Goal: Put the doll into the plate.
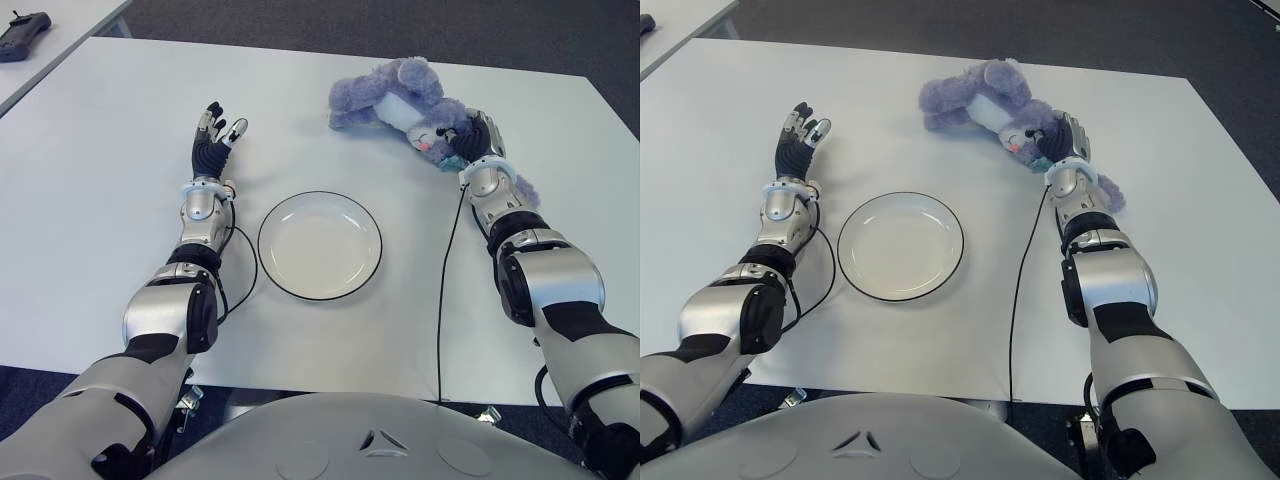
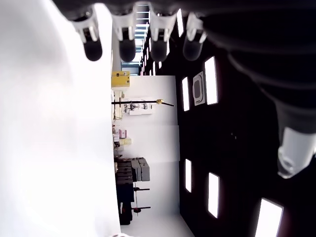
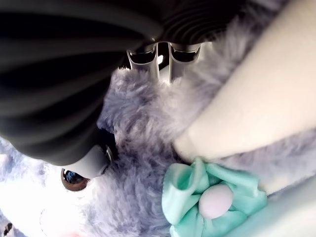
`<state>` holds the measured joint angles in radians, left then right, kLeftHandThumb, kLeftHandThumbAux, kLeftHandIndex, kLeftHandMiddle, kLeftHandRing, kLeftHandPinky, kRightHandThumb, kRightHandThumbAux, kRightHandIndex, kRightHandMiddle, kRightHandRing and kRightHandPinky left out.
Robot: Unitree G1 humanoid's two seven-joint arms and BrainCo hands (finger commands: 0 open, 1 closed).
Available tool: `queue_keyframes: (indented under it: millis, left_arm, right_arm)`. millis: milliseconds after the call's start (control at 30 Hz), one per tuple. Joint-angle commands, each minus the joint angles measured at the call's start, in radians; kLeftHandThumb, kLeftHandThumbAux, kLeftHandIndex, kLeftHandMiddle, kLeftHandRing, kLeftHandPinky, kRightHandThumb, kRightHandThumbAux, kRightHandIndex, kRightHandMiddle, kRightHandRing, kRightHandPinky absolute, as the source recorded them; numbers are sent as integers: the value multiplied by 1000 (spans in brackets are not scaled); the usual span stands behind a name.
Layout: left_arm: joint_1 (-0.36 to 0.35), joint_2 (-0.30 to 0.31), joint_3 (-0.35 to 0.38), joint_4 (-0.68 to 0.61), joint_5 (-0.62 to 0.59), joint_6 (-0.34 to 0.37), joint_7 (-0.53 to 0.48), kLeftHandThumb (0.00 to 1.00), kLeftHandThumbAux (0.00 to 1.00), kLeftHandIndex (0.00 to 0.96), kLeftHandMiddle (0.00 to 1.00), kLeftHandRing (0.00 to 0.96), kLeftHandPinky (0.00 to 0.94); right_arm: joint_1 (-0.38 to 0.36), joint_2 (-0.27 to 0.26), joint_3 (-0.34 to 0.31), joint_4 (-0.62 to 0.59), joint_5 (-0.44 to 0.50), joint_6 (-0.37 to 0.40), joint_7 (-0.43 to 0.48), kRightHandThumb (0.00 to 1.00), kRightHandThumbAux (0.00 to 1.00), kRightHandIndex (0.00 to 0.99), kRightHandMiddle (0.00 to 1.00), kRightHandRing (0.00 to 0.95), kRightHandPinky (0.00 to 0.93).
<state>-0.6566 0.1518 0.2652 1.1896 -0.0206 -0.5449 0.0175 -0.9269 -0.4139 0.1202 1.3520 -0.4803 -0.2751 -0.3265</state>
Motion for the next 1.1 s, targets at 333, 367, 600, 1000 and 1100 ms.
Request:
queue_keyframes:
  millis: [333, 367, 600, 1000, 1100]
  left_arm:
    - [225, -72, 0, 142, 1, 123, 39, 0, 502, 0, 50, 3, 0]
    - [225, -72, -2, 142, 2, 123, 41, 0, 501, 0, 50, 3, 0]
    - [222, -69, -4, 144, 2, 132, 43, 0, 502, 0, 53, 4, 0]
    - [222, -70, -7, 143, 4, 126, 42, 0, 483, 0, 48, 0, 0]
    - [220, -70, -6, 143, 2, 126, 41, 0, 481, 0, 47, 0, 0]
  right_arm:
    - [119, 12, -82, 25, 91, -5, 91, 705, 717, 439, 833, 837, 827]
    - [127, 5, -89, 22, 99, -19, 93, 705, 718, 439, 833, 838, 827]
    - [159, -15, -110, 12, 131, -75, 109, 702, 719, 438, 833, 845, 818]
    - [225, -43, -119, -9, 161, -206, 124, 700, 720, 439, 830, 841, 811]
    - [239, -47, -122, -16, 168, -234, 130, 700, 721, 439, 829, 840, 809]
